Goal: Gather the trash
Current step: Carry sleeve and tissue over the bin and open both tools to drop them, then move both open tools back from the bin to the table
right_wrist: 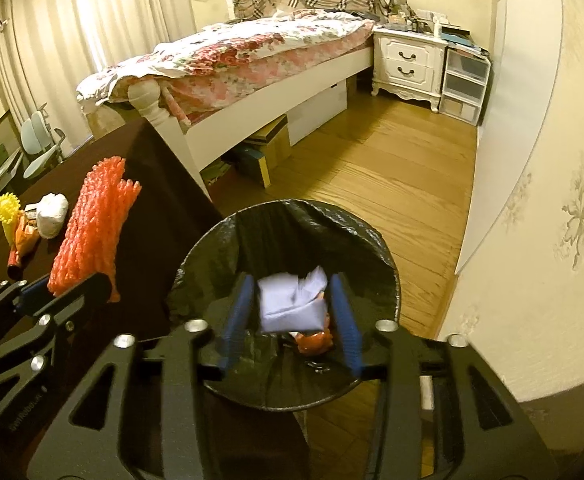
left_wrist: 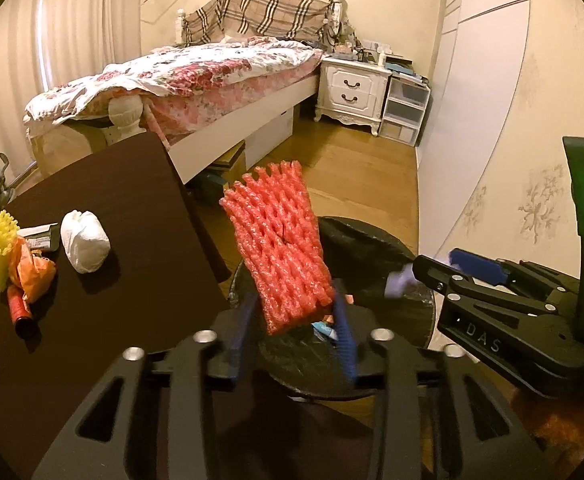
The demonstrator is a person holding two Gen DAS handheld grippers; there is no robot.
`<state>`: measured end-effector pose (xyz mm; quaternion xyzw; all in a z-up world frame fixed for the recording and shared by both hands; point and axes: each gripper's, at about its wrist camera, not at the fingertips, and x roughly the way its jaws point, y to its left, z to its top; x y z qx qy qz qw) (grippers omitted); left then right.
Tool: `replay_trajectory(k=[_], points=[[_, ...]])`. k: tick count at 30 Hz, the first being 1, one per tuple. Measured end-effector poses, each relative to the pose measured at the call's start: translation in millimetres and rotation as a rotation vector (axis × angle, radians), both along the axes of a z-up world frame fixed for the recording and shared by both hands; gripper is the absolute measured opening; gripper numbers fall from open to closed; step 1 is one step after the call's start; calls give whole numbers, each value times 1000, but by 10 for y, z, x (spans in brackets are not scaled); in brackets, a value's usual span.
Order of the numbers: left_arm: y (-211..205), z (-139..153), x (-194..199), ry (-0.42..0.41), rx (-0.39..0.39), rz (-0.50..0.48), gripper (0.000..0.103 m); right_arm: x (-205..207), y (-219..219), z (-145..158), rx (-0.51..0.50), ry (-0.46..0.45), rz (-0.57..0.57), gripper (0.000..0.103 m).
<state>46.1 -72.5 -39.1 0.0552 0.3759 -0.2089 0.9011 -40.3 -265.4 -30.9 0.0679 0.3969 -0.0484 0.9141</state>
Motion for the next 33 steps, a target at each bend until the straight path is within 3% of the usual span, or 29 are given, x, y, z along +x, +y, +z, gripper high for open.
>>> replay_trajectory(k=[2,7,12,20,33], points=[[8,7,-2,-2,-4,10,58,-12,-23,-5,-2,0,-9,49],[55,37,-1,3,-25,31,67,-46,-95,-19,4,3,-29,50],[120,70,-30,3,-37,55,68,-59,-70,28,4,-5,-31,56],[364,115,-93,-7,-29,117,68,-50,108,90,4,-11,7,57],[1147,200,-208,-27,-19,296,68,9,726,177,5,-14,152,58]])
